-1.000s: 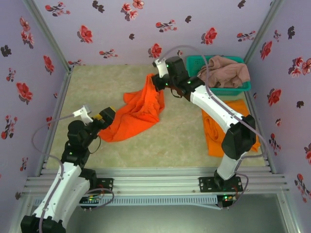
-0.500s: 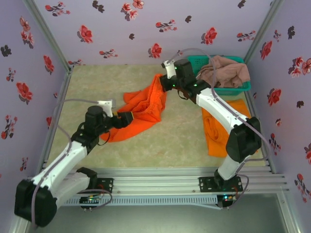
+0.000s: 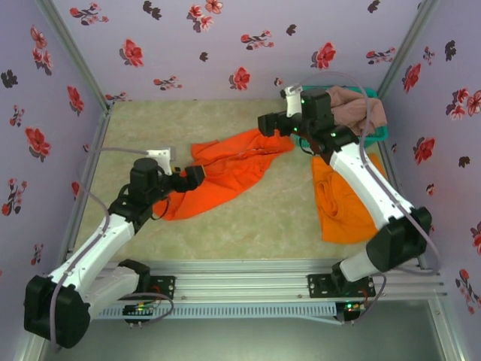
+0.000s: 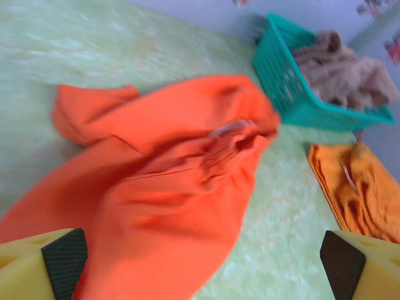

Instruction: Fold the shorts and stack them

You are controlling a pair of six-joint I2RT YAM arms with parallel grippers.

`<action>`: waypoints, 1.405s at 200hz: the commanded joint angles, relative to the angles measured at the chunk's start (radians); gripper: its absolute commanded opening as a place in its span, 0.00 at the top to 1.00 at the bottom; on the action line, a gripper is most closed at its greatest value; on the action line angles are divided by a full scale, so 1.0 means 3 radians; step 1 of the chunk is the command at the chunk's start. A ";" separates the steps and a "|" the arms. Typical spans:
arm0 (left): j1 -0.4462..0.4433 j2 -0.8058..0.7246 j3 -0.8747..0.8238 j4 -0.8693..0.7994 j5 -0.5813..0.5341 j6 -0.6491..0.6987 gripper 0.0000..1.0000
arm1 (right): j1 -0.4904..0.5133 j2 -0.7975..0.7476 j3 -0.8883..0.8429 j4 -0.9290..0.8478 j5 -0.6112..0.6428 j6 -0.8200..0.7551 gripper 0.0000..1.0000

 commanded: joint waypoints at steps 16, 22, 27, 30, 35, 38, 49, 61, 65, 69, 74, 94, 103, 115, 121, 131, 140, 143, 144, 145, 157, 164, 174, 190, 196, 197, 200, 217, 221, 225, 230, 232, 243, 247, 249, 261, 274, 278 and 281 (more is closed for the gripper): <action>0.0435 -0.0144 -0.0097 -0.0124 0.0051 -0.0472 0.01 | 0.0746 0.0235 -0.0011 -0.0562 0.0875 -0.0823 0.01; 0.0492 -0.0162 -0.0121 -0.0126 0.0095 -0.0507 0.01 | 0.0786 0.0321 0.0023 -0.0615 0.0983 -0.0824 0.01; 0.0537 -0.0180 -0.0136 -0.0134 0.0124 -0.0538 0.01 | 0.0813 0.0420 0.0067 -0.0685 0.1030 -0.0818 0.01; 0.0558 -0.0195 -0.0146 -0.0136 0.0138 -0.0549 0.01 | 0.0820 0.0441 0.0086 -0.0701 0.1044 -0.0815 0.01; 0.0595 -0.0214 -0.0168 -0.0141 0.0154 -0.0570 0.01 | 0.0845 0.0541 0.0143 -0.0749 0.1083 -0.0788 0.01; 0.0616 -0.0223 -0.0179 -0.0144 0.0165 -0.0580 0.01 | 0.0853 0.0577 0.0161 -0.0765 0.1094 -0.0781 0.01; 0.0672 -0.0269 -0.0213 -0.0157 0.0183 -0.0604 0.01 | 0.0873 0.0775 0.0324 -0.0899 0.0997 -0.0742 0.01; 0.0705 -0.0310 -0.0243 -0.0167 0.0189 -0.0622 0.01 | 0.0868 0.1021 0.0556 -0.0953 0.0832 -0.0448 0.01; 0.0712 -0.0324 -0.0254 -0.0167 0.0189 -0.0624 0.01 | 0.0867 0.1070 0.0595 -0.0935 0.0799 -0.0347 0.01; 0.0722 -0.0330 -0.0259 -0.0167 0.0189 -0.0633 0.01 | 0.0872 0.1138 0.0647 -0.0919 0.0773 -0.0202 0.01; 0.0729 -0.0339 -0.0275 -0.0163 0.0189 -0.0648 0.01 | 0.0875 0.1261 0.0758 -0.0953 0.0721 0.0034 0.01; 0.0743 -0.0373 -0.0324 -0.0152 0.0189 -0.0676 0.01 | 0.0941 0.1602 0.1100 -0.1119 0.0861 0.0824 0.01; 0.0743 -0.0386 -0.0361 -0.0135 0.0189 -0.0690 0.01 | 0.0974 0.1734 0.1223 -0.1199 0.1001 0.1196 0.01; 0.0748 -0.0389 -0.0399 -0.0099 0.0189 -0.0716 0.01 | 0.0997 0.1856 0.1310 -0.1263 0.1089 0.1618 0.01; 0.0748 -0.0390 -0.0419 -0.0080 0.0189 -0.0732 0.01 | 0.1026 0.1900 0.1331 -0.1275 0.1227 0.1829 0.01; 0.0748 -0.0388 -0.0448 -0.0056 0.0189 -0.0752 0.01 | 0.1093 0.1951 0.1328 -0.1263 0.1446 0.2066 0.01; 0.0751 -0.0388 -0.0462 -0.0046 0.0188 -0.0754 0.01 | 0.1171 0.2004 0.1347 -0.1266 0.1596 0.2234 0.01; 0.0749 -0.0392 -0.0467 -0.0049 0.0189 -0.0753 0.01 | 0.1190 0.2021 0.1364 -0.1280 0.1699 0.2299 0.01; 0.0751 -0.0393 -0.0467 -0.0049 0.0189 -0.0753 0.01 | 0.1198 0.2027 0.1369 -0.1285 0.1721 0.2323 0.01; 0.0752 -0.0395 -0.0467 -0.0049 0.0189 -0.0753 0.01 | 0.1204 0.2035 0.1376 -0.1291 0.1735 0.2347 0.01; 0.0753 -0.0401 -0.0473 -0.0059 0.0195 -0.0734 0.01 | 0.1270 0.2138 0.1500 -0.1453 0.1938 0.2698 0.01; 0.0753 -0.0406 -0.0478 -0.0065 0.0192 -0.0727 0.01 | 0.1305 0.2227 0.1634 -0.1605 0.2011 0.2863 0.01; 0.0758 -0.0404 -0.0492 -0.0057 0.0194 -0.0712 0.01 | 0.1341 0.2382 0.1839 -0.1782 0.2115 0.2977 0.01; 0.0768 -0.0397 -0.0516 -0.0024 0.0194 -0.0717 0.01 | 0.1387 0.2611 0.2173 -0.2090 0.2349 0.3194 0.01; 0.0769 -0.0393 -0.0526 -0.0016 0.0199 -0.0720 0.01 | 0.1389 0.2687 0.2275 -0.2170 0.2406 0.3252 0.02; 0.0769 -0.0393 -0.0527 -0.0015 0.0197 -0.0723 0.01 | 0.1386 0.2700 0.2287 -0.2183 0.2415 0.3264 0.02; 0.0773 -0.0397 -0.0532 -0.0014 0.0197 -0.0722 0.01 | 0.1388 0.2718 0.2311 -0.2202 0.2439 0.3284 0.03; 0.0783 -0.0408 -0.0559 -0.0006 0.0207 -0.0729 0.01 | 0.1385 0.2841 0.2424 -0.2313 0.2634 0.3428 0.10; 0.0784 -0.0412 -0.0559 -0.0004 0.0210 -0.0728 0.01 | 0.1375 0.2857 0.2439 -0.2325 0.2658 0.3457 0.12; 0.0784 -0.0420 -0.0569 0.0001 0.0209 -0.0734 0.01 | 0.1370 0.2875 0.2440 -0.2324 0.2684 0.3476 0.14; 0.0788 -0.0424 -0.0578 -0.0002 0.0206 -0.0737 0.01 | 0.1361 0.2893 0.2438 -0.2324 0.2702 0.3498 0.16; 0.0789 -0.0427 -0.0583 0.0005 0.0209 -0.0741 0.01 | 0.1359 0.2899 0.2437 -0.2324 0.2705 0.3506 0.16; 0.0794 -0.0444 -0.0603 0.0016 0.0210 -0.0750 0.01 | 0.1345 0.2932 0.2443 -0.2324 0.2702 0.3543 0.19; 0.0798 -0.0447 -0.0609 0.0019 0.0210 -0.0750 0.01 | 0.1344 0.2945 0.2443 -0.2318 0.2702 0.3550 0.20; 0.0802 -0.0450 -0.0613 0.0021 0.0209 -0.0755 0.01 | 0.1347 0.2950 0.2444 -0.2318 0.2701 0.3552 0.21; 0.0803 -0.0454 -0.0629 0.0032 0.0207 -0.0761 0.01 | 0.1343 0.2987 0.2444 -0.2304 0.2699 0.3558 0.25; 0.0805 -0.0456 -0.0640 0.0035 0.0208 -0.0776 0.01 | 0.1333 0.3027 0.2455 -0.2290 0.2655 0.3562 0.28; 0.0806 -0.0454 -0.0641 0.0037 0.0210 -0.0777 0.01 | 0.1333 0.3035 0.2460 -0.2286 0.2637 0.3562 0.28; 0.0806 -0.0454 -0.0645 0.0037 0.0209 -0.0778 0.01 | 0.1329 0.3042 0.2460 -0.2281 0.2620 0.3563 0.28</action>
